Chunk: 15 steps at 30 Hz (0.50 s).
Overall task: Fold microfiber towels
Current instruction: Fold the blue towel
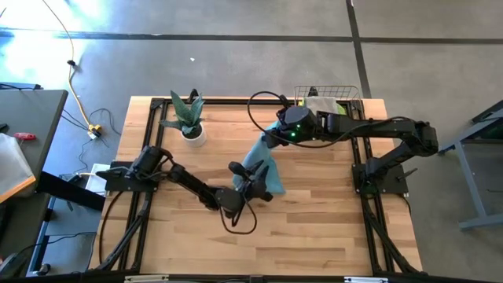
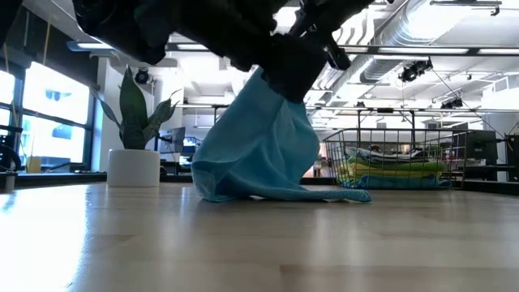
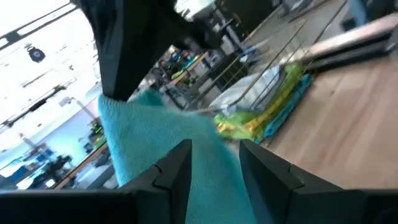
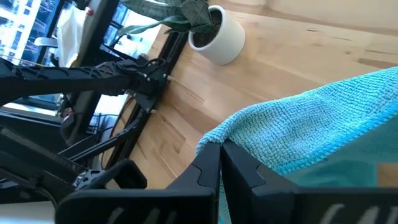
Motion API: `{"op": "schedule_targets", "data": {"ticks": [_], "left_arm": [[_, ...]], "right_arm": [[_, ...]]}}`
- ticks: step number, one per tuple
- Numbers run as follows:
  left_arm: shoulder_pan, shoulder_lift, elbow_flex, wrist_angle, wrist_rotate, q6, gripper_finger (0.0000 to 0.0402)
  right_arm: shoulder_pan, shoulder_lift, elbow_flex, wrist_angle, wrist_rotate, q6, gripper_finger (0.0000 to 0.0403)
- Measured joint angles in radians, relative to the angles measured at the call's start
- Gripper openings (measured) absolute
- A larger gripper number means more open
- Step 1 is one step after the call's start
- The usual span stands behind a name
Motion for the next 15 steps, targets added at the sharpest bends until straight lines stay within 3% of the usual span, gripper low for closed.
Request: {"op": "schedule_targets", "data": {"ticks": [9, 15], "left_arm": [[0.029, 0.000, 0.000, 0.051, -0.015, 0.047, 0.0126], [0.027, 0.000, 0.000, 0.050, -0.166, 0.100, 0.0125]], "right_arm": [[0.011, 0.000, 0.000, 0.032, 0.000, -0.001, 0.0000], [0.026, 0.000, 0.000, 0.032, 0.000, -0.021, 0.0001]]}}
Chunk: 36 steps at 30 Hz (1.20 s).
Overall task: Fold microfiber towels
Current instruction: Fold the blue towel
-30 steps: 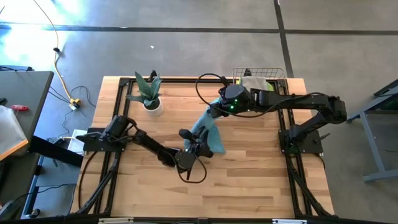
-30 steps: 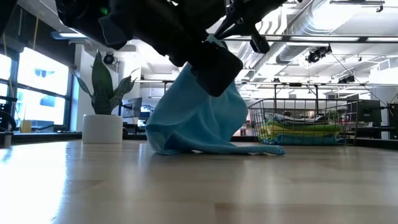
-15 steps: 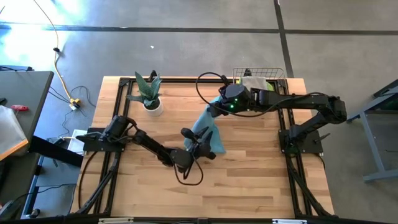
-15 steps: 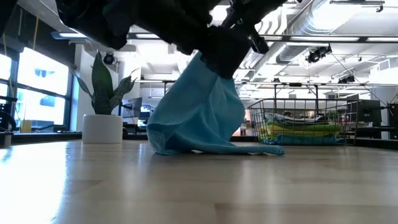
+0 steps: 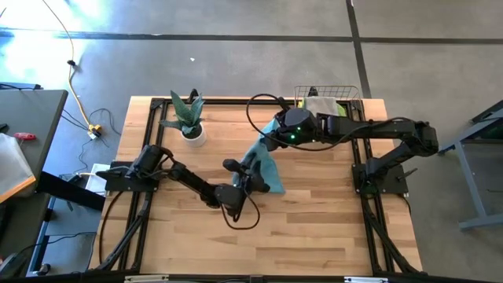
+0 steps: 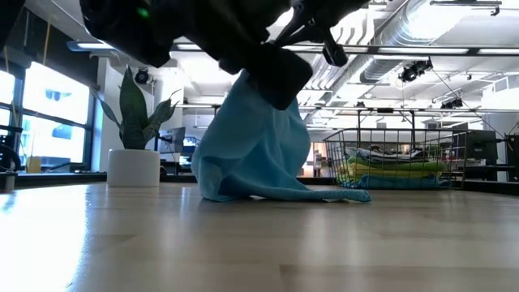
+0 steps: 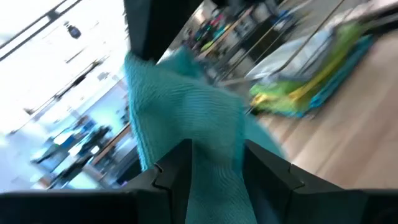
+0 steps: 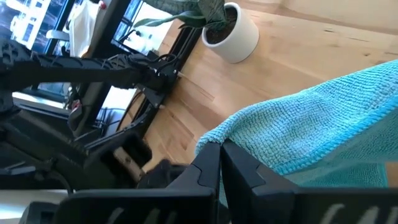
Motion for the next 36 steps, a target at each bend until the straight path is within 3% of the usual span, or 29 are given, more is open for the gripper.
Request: {"op": "schedule_targets", "data": {"ticks": [7, 16, 29, 36], "left_arm": [[-0.055, 0.000, 0.000, -0.005, -0.092, 0.014, 0.0079], [-0.119, 0.000, 0.000, -0.007, -0.109, 0.026, 0.0005], [-0.173, -0.004, 0.000, -0.014, -0.110, 0.042, 0.0005], [-0.265, -0.005, 0.000, -0.013, -0.109, 0.106, 0.0006]], "right_arm": [[0.002, 0.000, 0.000, -0.002, 0.000, -0.030, 0.0000], [0.008, 0.000, 0.000, -0.002, -0.036, -0.062, 0.0000], [0.013, 0.000, 0.000, 0.075, -0.067, -0.093, 0.0000], [-0.022, 0.000, 0.000, 0.127, -0.065, -0.114, 0.0000]]}}
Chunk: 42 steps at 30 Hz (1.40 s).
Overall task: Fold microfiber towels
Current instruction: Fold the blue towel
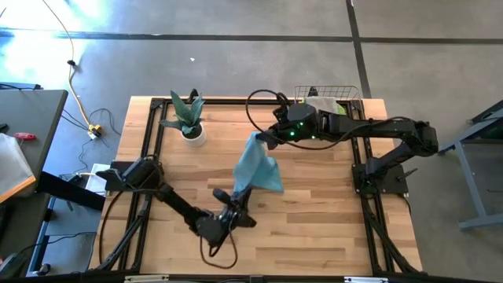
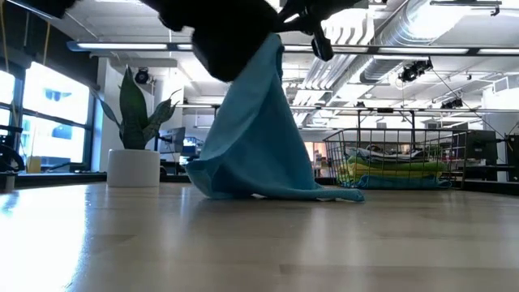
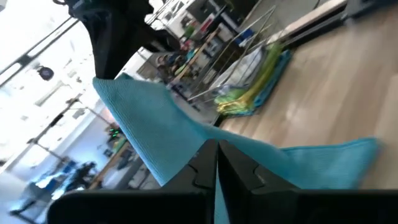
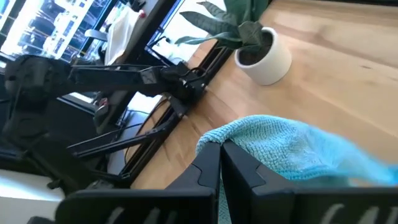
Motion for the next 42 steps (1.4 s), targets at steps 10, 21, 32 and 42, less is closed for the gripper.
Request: {"op": "schedule_targets", "data": {"ticks": [10, 21, 32, 42], "left_arm": [[-0.043, -0.002, -0.046, -0.033, 0.000, -0.294, 0.0090], [-0.009, -0.001, -0.270, -0.108, 0.052, -0.724, 0.0136], [0.019, 0.000, -0.392, -0.368, 0.156, -1.109, 0.0134], [0.114, -0.004, -0.390, -0.527, 0.243, -1.305, 0.0133]], "right_arm": [[-0.018, 0.000, 0.000, -0.003, -0.005, -0.044, 0.0000], [-0.008, 0.000, 0.000, -0.003, -0.015, -0.053, 0.0000], [-0.008, 0.000, 0.000, -0.002, -0.015, -0.079, 0.0000], [-0.008, 0.000, 0.000, -0.002, -0.015, -0.090, 0.0000]]}}
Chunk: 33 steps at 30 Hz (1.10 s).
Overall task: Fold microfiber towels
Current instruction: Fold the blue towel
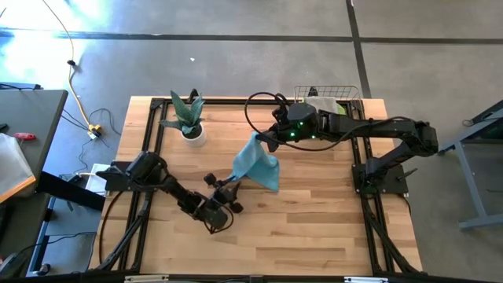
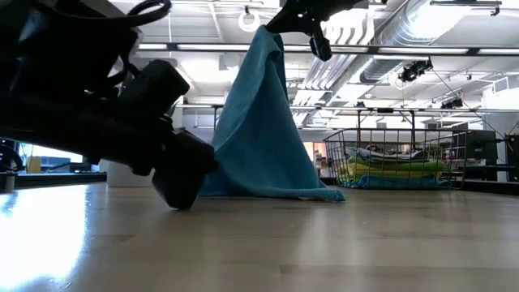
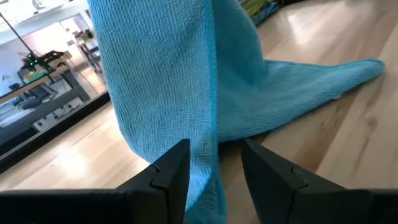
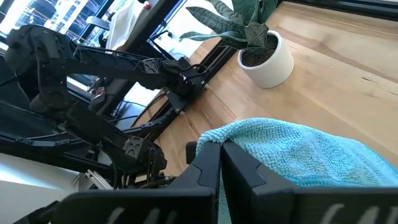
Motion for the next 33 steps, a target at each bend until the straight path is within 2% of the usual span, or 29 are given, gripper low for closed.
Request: {"op": "schedule_targets", "data": {"ticks": [6, 11, 16, 29, 33], "left_arm": [[0.025, -0.002, 0.002, -0.095, 0.004, -0.083, 0.0133], [0.044, -0.006, 0.002, -0.169, 0.078, -0.165, 0.0133], [0.044, -0.006, 0.002, -0.179, 0.073, -0.171, 0.0133], [0.088, -0.004, 0.003, -0.200, -0.019, -0.160, 0.0132], [0.090, 0.002, -0.001, -0.179, -0.084, -0.148, 0.0109]], "right_arm": [[0.000, 0.000, 0.000, 0.000, 0.000, -0.007, 0.0000], [0.000, 0.000, 0.000, 0.000, 0.000, -0.007, 0.0000], [-0.001, 0.000, 0.000, 0.028, -0.035, 0.010, 0.0000], [0.000, 0.000, 0.072, 0.015, -0.045, 0.001, 0.0000], [0.000, 0.000, 0.070, -0.048, -0.045, 0.001, 0.0000]]}}
